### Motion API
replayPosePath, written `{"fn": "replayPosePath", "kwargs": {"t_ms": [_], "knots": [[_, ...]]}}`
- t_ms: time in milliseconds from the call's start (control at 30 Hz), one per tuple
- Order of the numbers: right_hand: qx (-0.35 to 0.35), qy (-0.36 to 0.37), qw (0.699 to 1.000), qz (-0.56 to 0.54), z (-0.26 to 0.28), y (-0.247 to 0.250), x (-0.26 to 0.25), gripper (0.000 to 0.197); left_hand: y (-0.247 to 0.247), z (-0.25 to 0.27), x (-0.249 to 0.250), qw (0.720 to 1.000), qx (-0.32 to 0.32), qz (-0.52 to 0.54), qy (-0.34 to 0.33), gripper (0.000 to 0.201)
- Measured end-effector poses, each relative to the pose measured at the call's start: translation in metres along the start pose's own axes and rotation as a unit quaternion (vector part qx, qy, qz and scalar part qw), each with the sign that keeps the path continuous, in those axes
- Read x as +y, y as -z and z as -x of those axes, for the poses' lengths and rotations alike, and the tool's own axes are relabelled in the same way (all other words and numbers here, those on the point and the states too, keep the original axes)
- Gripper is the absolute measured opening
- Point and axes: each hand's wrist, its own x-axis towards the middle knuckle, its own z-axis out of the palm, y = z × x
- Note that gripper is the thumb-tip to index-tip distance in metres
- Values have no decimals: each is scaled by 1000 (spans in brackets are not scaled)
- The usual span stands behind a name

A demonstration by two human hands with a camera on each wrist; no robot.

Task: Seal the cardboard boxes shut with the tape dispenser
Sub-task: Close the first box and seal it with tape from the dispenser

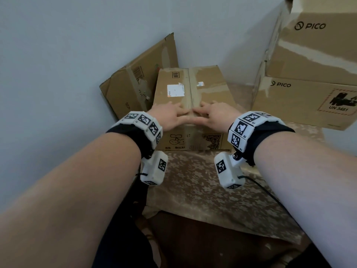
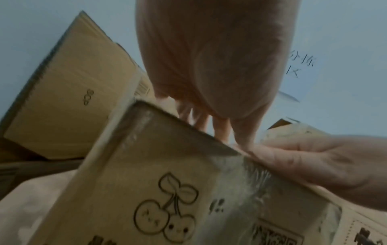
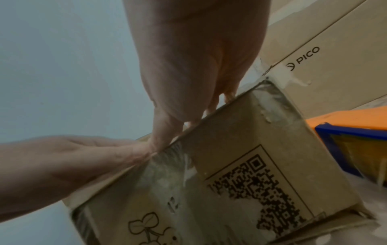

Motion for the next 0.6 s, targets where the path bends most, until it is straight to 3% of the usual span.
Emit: {"fn": "replayPosePath", "kwargs": {"t_ms": [133, 600], "knots": [[-28, -1, 1000, 10, -6, -11, 10, 64, -16, -11, -5, 999, -4, 31, -12, 62], [26, 11, 998, 61, -3, -25, 10, 63, -41, -14, -5, 996, 82, -22, -10, 68]]}}
